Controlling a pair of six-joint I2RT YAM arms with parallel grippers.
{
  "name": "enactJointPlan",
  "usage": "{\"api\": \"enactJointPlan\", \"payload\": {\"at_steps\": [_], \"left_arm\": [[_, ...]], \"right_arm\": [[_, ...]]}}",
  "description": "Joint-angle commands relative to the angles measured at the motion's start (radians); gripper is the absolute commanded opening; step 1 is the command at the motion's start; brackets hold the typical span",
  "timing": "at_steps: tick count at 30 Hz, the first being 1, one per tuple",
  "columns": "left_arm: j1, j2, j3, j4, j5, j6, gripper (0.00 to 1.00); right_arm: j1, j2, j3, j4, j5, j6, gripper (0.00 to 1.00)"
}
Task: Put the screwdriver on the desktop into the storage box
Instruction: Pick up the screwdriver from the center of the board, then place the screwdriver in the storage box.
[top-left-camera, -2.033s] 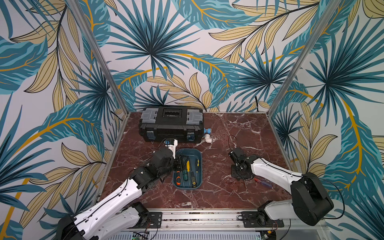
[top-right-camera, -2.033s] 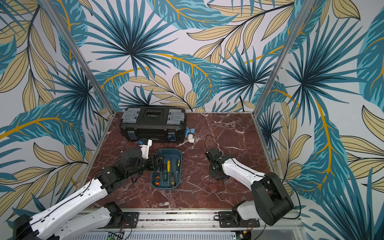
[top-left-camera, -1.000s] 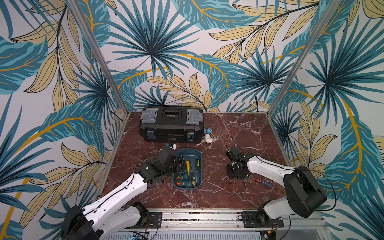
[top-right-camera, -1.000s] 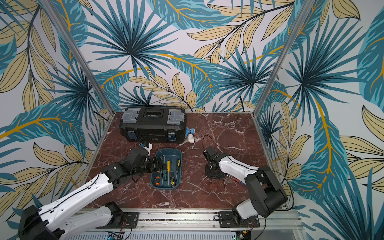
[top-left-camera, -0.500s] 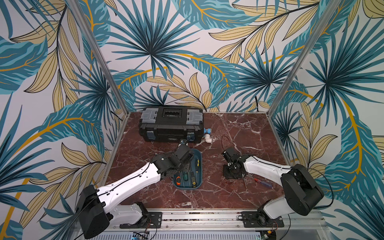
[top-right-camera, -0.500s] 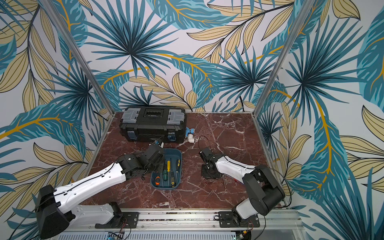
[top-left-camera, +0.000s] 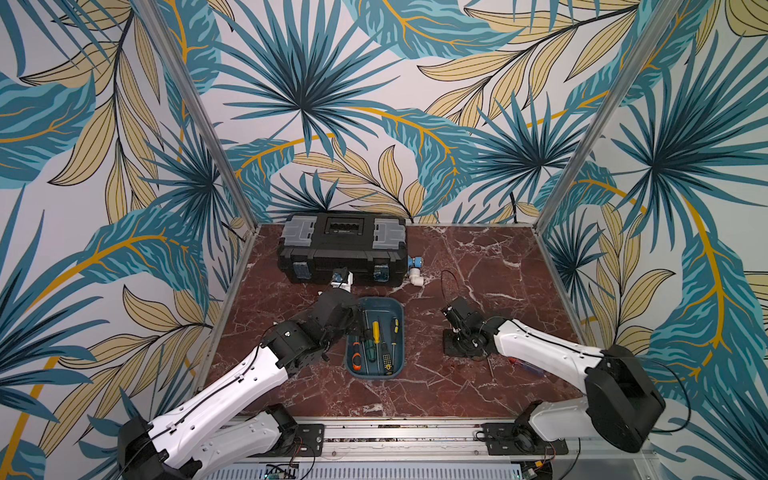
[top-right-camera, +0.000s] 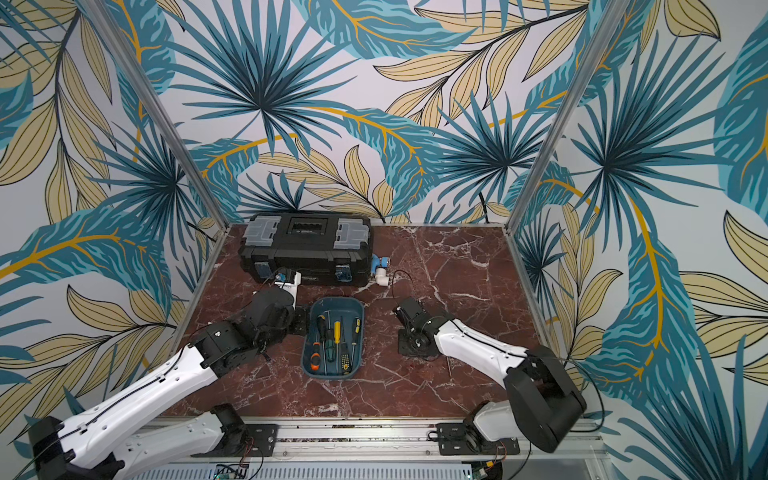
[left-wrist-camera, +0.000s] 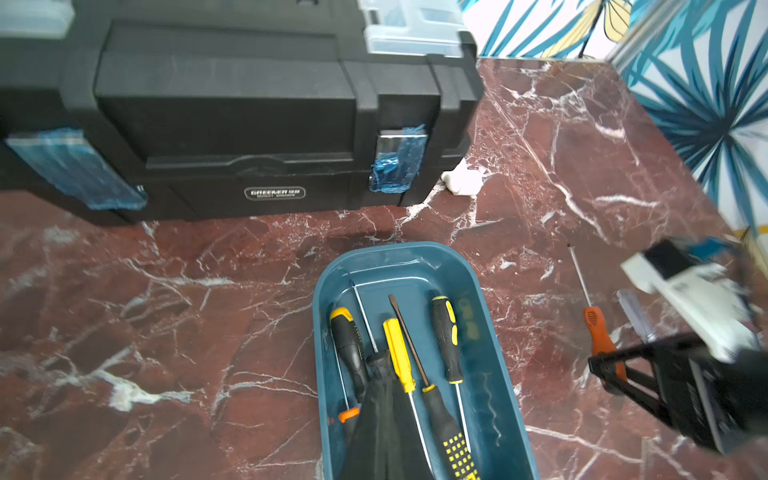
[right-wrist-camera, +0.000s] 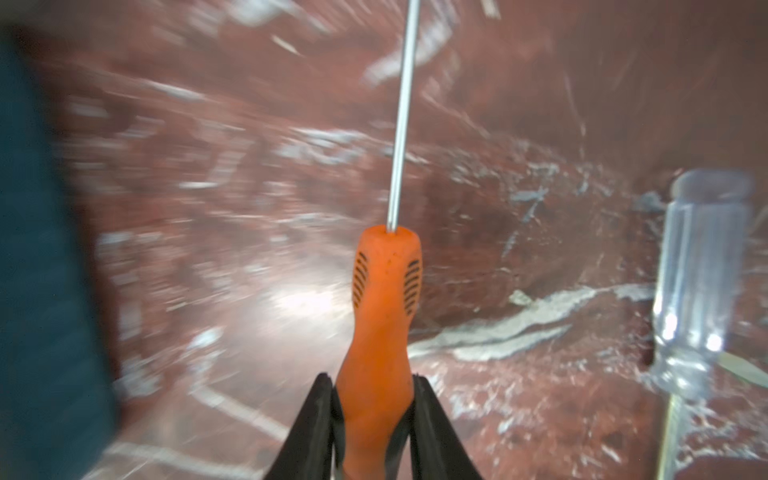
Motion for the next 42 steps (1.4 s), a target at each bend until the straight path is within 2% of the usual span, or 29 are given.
{"api": "enactJointPlan", "payload": {"at_steps": [1, 4, 5, 9, 13, 17, 21, 25, 35, 39, 42], "left_arm": [[0.035, -0.065, -0.044, 0.111, 0.209, -0.036, 0.0], [0.035, -0.139, -0.081, 0.244, 0.289, -0.067, 0.0], [0.035, -0.16, -0.096, 0.29, 0.324, -0.082, 0.03], [0.036, -0.19, -0.16, 0.56, 0.483, -0.184, 0.27], [0.035, -0.142, -0.188, 0.717, 0.618, -0.302, 0.43], [0.035, -0.098, -0.219, 0.843, 0.67, -0.395, 0.53], [0.035, -0.071, -0.232, 0.955, 0.731, -0.44, 0.53], [0.035, -0.051, -0.229, 0.989, 0.791, -0.447, 0.53], [0.035, -0.036, -0.238, 0.952, 0.835, -0.429, 0.46], [0.035, -0.017, -0.242, 1.0, 0.885, -0.452, 0.28], [0.036, -0.006, -0.238, 1.003, 0.892, -0.46, 0.05]], "right_arm": [[0.057, -0.133, 0.019, 0.004, 0.048, -0.007, 0.0], [0.115, -0.243, 0.022, 0.066, 0.015, -0.02, 0.0], [0.131, -0.278, 0.013, 0.117, -0.02, -0.018, 0.0], [0.141, -0.372, -0.05, 0.431, -0.255, 0.064, 0.0], [0.141, -0.394, -0.053, 0.624, -0.411, 0.123, 0.0], [0.155, -0.353, -0.012, 0.698, -0.542, 0.156, 0.0], [0.198, -0.33, 0.009, 0.71, -0.568, 0.155, 0.0], [0.212, -0.312, 0.014, 0.732, -0.577, 0.162, 0.0], [0.225, -0.299, -0.001, 0.777, -0.557, 0.172, 0.0], [0.225, -0.294, -0.003, 0.775, -0.548, 0.172, 0.0], [0.224, -0.291, -0.005, 0.766, -0.536, 0.172, 0.0]]}}
